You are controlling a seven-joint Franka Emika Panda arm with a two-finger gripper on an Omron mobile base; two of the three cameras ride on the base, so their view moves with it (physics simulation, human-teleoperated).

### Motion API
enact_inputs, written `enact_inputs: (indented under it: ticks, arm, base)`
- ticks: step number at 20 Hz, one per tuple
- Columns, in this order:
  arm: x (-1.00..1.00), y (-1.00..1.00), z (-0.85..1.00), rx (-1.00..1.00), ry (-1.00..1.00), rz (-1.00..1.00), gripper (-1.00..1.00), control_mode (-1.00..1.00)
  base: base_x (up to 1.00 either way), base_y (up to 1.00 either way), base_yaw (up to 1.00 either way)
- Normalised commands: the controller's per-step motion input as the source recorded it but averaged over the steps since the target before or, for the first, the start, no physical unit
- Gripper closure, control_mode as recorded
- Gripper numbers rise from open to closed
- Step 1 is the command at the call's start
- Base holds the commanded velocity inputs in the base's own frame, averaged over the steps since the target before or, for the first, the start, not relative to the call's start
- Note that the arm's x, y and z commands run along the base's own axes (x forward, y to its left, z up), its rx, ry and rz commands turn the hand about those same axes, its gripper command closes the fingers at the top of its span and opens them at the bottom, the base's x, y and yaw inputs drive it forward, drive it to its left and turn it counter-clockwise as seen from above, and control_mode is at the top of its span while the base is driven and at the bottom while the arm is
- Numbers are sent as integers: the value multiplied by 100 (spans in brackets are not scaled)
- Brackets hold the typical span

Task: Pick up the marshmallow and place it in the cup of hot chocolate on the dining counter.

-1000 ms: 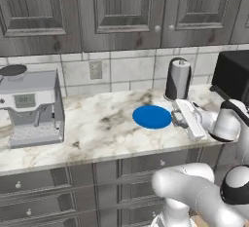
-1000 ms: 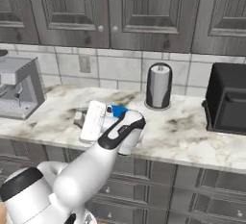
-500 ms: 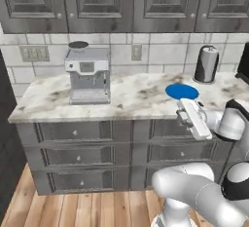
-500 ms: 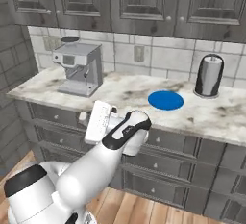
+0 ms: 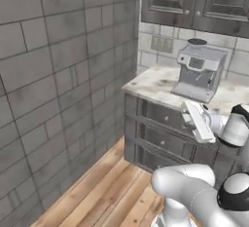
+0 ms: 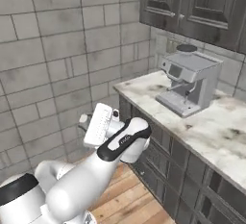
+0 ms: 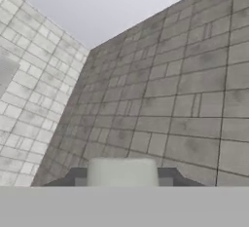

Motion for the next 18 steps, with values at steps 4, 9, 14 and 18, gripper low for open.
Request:
enact_inputs:
  ticks: [4, 9, 14, 18]
  arm:
    - [0, 0, 0, 0, 0, 0, 100, 100]
    - [0, 0, 0, 0, 0, 0, 100, 100]
    - [0, 0, 0, 0, 0, 0, 100, 100]
    - [0, 0, 0, 0, 0, 0, 100, 100]
  base:
    - [0, 0, 100]
    - [0, 0, 100]
    - [0, 0, 100]
    - [0, 0, 100]
